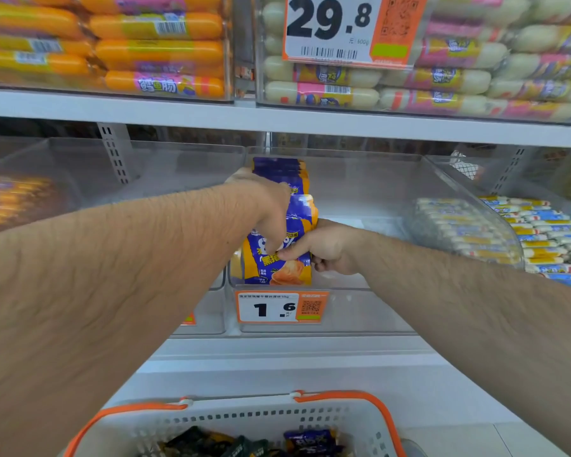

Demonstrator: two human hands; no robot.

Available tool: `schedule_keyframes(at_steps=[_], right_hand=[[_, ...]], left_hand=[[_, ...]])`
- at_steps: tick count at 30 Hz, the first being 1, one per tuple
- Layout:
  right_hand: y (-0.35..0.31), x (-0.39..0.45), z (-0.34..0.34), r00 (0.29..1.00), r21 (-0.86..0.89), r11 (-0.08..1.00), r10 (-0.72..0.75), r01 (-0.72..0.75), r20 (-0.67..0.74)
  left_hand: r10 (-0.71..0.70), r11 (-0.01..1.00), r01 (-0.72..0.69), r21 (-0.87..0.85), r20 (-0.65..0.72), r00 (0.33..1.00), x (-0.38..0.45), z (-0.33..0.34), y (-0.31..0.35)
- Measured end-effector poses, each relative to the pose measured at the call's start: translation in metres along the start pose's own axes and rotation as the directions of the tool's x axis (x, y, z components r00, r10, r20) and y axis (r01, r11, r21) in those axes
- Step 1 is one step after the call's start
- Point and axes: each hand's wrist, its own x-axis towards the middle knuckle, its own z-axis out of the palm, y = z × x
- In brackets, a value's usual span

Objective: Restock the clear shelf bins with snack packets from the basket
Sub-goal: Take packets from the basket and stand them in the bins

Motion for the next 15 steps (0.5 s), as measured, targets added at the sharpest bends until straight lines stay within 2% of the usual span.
schedule_keyframes(at_steps=[5,8,10,13,15], right_hand=[[-0.0023,-0.0025,0.0009,0.986,-0.007,0.987,-0.161,0.161,-0.037],[-0.0009,-0.002,0.0015,0.964,0.01,0.969,-0.243,0.245,-0.109],[-0.0007,0.0013,-0.0005,0.932,-0.009,0.956,-0.29,0.295,-0.218],[-0.0043,0.0064,-0.0047,0.851,0.061,0.902,-0.378,0.427,-0.365],[-0.0061,0.0061,-0.0042,0.842,0.085,0.888,-0.392,0.452,-0.371]], left_hand=[[-0.011,0.998,0.011,-0.064,-0.003,1.0,-0.0012,-0.0033,-0.0013],[-0.01,0.994,0.002,-0.112,-0.072,0.997,-0.0023,-0.002,-0.0041],[-0.008,0.985,-0.029,-0.169,-0.214,0.977,-0.0038,0.0002,-0.0066],[-0.019,0.984,-0.078,-0.159,-0.532,0.846,-0.0073,0.0034,-0.0094],[-0.005,0.989,-0.085,-0.121,-0.601,0.799,-0.0082,0.0041,-0.0089]])
